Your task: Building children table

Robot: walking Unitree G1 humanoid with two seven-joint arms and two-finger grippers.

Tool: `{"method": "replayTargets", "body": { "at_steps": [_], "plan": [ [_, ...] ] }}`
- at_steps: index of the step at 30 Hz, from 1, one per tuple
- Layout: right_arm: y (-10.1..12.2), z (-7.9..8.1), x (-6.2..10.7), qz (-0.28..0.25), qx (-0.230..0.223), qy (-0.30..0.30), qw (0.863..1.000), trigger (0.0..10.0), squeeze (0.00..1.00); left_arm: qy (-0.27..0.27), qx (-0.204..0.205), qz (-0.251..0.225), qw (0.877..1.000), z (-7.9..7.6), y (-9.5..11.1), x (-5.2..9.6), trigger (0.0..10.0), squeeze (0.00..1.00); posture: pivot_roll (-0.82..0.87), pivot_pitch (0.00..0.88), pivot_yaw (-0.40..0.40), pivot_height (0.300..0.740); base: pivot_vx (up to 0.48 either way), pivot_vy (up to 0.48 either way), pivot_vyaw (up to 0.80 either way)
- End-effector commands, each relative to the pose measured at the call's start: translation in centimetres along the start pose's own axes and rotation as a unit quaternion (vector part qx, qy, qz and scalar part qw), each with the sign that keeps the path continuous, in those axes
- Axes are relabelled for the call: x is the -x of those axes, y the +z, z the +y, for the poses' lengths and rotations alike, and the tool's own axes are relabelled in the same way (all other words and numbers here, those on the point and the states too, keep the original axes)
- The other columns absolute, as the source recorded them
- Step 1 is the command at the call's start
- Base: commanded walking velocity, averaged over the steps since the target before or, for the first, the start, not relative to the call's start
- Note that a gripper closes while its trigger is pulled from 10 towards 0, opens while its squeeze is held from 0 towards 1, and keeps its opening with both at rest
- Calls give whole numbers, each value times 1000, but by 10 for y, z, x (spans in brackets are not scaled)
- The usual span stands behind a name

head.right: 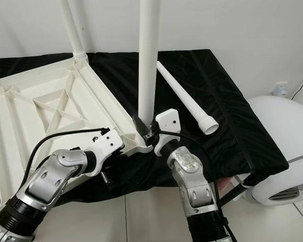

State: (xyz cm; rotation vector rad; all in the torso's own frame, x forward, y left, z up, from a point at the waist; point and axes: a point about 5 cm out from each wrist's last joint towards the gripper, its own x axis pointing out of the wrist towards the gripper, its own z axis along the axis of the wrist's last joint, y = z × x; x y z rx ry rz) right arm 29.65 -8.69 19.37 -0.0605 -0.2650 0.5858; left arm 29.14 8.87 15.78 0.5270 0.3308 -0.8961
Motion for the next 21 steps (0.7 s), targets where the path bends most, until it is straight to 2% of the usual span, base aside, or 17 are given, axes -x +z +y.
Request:
{"method": "replayTargets", "body": {
  "at_steps": [1,11,21],
  "plan": [
    [-14,17,-1,33,-11,30,999,10000,0,38,13,40,998,0,-16,-5,10000,0,-79,136,-7,740,0,0,0],
    [-17,17,-2,41,-4,23,999,10000,0,38,12,40,998,0,-17,-5,10000,0,-79,130,-7,740,0,0,0],
    [-30,7,-1,79,-27,-32,996,10000,0,37,11,40,998,0,-16,-4,10000,0,-77,139,-3,740,0,0,0]
  ]
}}
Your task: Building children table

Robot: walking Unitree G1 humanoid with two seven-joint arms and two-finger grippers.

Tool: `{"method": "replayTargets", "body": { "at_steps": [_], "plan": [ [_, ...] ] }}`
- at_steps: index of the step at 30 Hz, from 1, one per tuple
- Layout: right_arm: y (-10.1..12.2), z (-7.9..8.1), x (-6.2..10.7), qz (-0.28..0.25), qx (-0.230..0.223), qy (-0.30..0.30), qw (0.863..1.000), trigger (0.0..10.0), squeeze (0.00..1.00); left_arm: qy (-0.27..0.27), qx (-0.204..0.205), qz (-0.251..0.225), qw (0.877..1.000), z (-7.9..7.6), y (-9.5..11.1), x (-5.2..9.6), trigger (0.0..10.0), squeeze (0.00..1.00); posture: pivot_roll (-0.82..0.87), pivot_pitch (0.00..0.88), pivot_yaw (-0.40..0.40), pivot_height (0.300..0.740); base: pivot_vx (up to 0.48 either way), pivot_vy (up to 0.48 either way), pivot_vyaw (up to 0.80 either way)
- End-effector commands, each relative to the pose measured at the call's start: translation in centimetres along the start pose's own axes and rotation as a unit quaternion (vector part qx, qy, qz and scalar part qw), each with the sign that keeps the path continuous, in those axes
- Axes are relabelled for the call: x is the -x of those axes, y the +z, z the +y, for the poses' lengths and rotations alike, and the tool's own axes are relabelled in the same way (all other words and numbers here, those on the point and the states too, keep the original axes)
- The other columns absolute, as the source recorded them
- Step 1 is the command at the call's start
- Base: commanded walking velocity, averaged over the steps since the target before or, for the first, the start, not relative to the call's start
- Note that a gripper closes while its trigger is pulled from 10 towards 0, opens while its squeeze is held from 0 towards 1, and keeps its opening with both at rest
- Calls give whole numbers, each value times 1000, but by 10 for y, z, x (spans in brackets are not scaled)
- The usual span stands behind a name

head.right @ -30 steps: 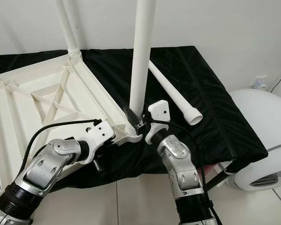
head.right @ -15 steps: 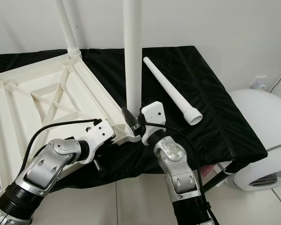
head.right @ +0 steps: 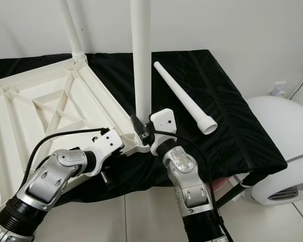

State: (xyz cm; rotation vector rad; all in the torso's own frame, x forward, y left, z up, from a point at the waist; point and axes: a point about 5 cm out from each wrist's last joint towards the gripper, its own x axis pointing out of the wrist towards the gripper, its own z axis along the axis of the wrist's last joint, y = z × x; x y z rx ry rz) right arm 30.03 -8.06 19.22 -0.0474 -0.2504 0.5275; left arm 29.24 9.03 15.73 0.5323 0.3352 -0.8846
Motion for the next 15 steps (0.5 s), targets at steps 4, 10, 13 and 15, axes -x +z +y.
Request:
{"method": "replayTargets", "body": {
  "at_steps": [4,10,13,15],
  "plan": [
    [-30,0,4,76,-15,-11,997,10000,0,32,12,36,999,-2,-15,-4,10000,0,-77,139,-2,740,0,0,0],
    [-32,2,1,80,-20,-21,996,10000,0,33,11,37,999,-1,-15,-4,10000,0,-75,149,1,740,0,0,0],
    [-34,3,0,83,-18,-26,996,10000,0,34,12,37,999,0,-15,-3,10000,0,-75,151,0,740,0,0,0],
    [-34,3,0,84,-18,-27,996,10000,0,35,12,37,999,0,-15,-3,10000,0,-75,152,0,740,0,0,0]
  ]
}}
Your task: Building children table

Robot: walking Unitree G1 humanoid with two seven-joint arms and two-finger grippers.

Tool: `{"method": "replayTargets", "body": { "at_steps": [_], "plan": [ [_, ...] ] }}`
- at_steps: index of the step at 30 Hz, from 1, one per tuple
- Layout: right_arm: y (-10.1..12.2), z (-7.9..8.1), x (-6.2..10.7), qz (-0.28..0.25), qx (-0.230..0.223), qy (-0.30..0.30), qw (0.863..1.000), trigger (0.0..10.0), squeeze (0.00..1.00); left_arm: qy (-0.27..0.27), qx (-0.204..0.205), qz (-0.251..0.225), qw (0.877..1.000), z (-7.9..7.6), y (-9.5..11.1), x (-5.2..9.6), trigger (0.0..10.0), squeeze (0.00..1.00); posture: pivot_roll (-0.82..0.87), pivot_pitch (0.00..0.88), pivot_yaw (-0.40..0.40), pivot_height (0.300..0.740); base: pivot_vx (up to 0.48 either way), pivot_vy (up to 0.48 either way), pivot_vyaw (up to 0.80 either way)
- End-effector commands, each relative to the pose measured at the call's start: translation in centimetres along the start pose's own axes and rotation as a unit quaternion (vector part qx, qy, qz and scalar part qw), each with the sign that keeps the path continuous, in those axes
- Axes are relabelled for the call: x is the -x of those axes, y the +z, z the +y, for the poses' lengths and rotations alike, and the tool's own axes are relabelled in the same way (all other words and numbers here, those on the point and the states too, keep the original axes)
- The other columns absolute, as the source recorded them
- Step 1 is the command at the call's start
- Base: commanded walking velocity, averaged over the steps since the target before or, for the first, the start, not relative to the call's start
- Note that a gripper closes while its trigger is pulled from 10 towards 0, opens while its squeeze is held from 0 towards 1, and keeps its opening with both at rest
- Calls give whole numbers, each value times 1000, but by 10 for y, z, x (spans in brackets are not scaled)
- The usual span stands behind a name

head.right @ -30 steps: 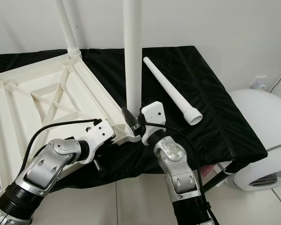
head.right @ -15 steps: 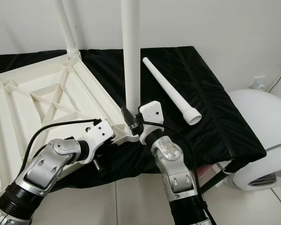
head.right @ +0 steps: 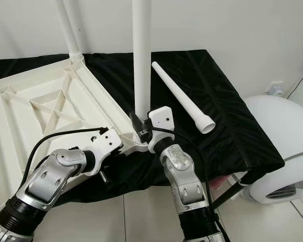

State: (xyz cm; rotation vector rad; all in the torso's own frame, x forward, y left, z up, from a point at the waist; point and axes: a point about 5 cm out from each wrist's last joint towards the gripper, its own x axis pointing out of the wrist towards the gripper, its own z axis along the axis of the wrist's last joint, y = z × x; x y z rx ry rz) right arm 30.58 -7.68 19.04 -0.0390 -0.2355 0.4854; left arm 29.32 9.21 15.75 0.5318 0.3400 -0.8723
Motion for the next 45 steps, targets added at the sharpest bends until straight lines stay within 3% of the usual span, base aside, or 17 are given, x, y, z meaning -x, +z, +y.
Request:
{"method": "replayTargets", "body": {
  "at_steps": [1,29,39,45],
  "plan": [
    [-31,2,6,77,-13,-8,997,10000,0,30,10,33,999,-2,-14,-4,10000,0,-75,152,0,740,0,0,0],
    [-23,24,12,35,-28,-89,995,10000,0,38,12,31,999,3,-12,-2,10000,0,-68,150,7,740,0,0,0],
    [-29,31,5,73,-47,-89,992,10000,0,38,11,30,999,2,-11,-2,10000,0,-62,137,1,740,0,0,0],
    [-30,27,-1,83,-46,-89,992,10000,0,38,10,30,999,1,-11,-2,10000,0,-63,131,1,740,0,0,0]
  ]
}}
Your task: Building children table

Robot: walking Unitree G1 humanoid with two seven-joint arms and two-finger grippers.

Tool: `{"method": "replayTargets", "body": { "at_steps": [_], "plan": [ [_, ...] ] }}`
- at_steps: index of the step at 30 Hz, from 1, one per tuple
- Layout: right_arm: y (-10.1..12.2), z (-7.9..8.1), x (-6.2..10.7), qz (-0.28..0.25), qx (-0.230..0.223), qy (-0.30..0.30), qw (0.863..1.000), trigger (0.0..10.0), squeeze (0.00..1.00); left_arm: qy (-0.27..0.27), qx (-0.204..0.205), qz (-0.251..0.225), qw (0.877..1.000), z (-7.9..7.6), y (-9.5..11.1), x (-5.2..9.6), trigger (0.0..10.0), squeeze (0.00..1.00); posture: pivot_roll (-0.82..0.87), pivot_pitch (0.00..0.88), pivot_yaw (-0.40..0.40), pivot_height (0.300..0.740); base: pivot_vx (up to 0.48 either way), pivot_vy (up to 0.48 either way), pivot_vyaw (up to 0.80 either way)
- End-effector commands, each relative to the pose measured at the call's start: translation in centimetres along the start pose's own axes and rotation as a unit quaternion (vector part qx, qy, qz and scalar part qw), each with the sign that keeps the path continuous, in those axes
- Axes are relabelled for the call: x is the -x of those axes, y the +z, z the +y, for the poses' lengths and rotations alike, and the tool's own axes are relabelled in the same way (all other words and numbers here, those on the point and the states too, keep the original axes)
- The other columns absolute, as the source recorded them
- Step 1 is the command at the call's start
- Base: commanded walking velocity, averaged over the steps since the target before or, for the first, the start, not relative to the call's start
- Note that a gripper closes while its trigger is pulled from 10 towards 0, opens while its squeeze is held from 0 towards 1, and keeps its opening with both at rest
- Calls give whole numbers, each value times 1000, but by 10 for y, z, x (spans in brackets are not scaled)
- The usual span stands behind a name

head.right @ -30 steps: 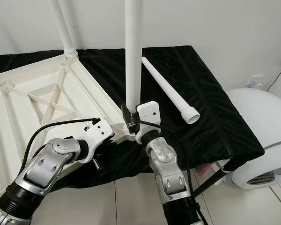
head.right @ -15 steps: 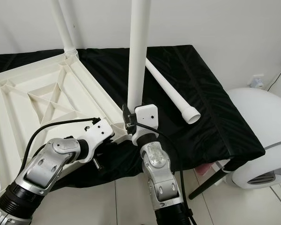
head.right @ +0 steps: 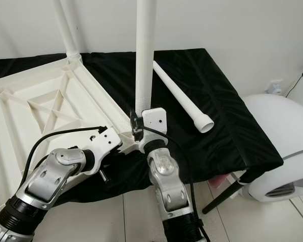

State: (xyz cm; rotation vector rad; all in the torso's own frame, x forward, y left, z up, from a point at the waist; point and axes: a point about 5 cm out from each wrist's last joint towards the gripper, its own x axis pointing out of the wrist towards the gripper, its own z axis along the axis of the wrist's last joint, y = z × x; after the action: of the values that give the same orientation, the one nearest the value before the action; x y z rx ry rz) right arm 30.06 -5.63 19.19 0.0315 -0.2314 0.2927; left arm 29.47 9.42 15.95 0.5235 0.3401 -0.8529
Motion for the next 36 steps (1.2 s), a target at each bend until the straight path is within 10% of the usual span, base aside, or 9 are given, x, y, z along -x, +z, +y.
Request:
{"method": "replayTargets", "body": {
  "at_steps": [1,36],
  "plan": [
    [-33,4,5,90,-13,9,996,10000,0,29,4,29,999,-2,-11,-4,10000,0,-63,131,1,740,0,0,0],
    [-36,1,11,83,25,-107,990,10000,0,39,9,28,999,3,-8,-1,10000,0,-55,154,7,740,0,0,0]
  ]
}}
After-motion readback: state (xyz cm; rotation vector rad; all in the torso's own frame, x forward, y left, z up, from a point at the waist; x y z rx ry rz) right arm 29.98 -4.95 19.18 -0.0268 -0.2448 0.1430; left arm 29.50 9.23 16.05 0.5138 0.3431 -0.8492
